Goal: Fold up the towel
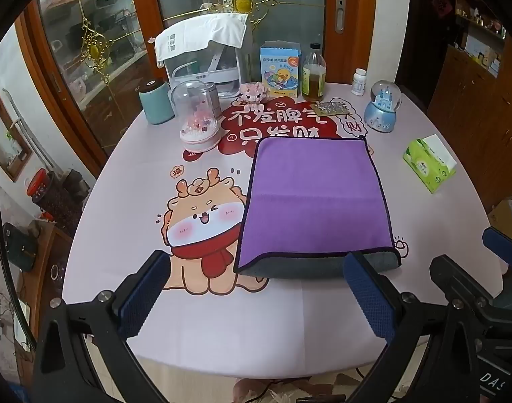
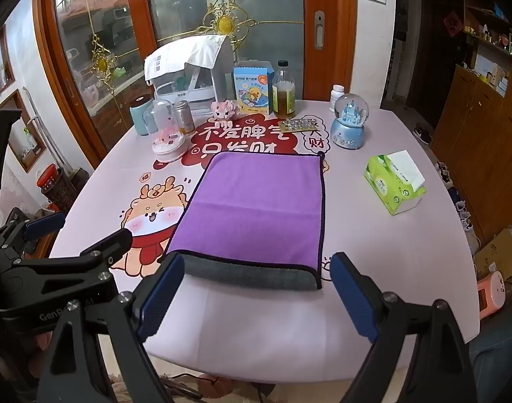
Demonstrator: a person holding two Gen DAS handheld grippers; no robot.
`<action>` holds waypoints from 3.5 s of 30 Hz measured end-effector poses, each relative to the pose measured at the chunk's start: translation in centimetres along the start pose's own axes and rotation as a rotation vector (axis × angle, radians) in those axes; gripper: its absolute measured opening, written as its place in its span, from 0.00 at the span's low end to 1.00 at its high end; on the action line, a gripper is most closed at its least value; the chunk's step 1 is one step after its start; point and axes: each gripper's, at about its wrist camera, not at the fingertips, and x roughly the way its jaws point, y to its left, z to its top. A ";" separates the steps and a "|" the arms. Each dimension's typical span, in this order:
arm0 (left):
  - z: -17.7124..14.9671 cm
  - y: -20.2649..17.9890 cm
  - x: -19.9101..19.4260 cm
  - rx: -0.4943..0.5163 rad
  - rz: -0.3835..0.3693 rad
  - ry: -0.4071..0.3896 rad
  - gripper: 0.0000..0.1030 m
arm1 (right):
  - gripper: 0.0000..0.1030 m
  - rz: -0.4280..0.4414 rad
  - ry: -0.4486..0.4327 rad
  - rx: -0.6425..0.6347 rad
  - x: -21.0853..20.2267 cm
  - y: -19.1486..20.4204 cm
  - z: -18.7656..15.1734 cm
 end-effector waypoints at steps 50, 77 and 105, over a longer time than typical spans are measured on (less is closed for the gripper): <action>0.3 -0.2 0.0 0.014 -0.008 0.005 0.99 | 0.86 -0.022 0.003 0.027 0.2 -0.1 0.0; 0.5 -0.4 0.2 0.015 -0.009 0.002 0.99 | 0.86 -0.030 0.014 0.041 0.4 -0.1 -0.2; 0.4 -0.1 0.3 0.021 -0.045 -0.001 0.99 | 0.86 -0.032 0.010 0.054 0.5 -0.4 -0.1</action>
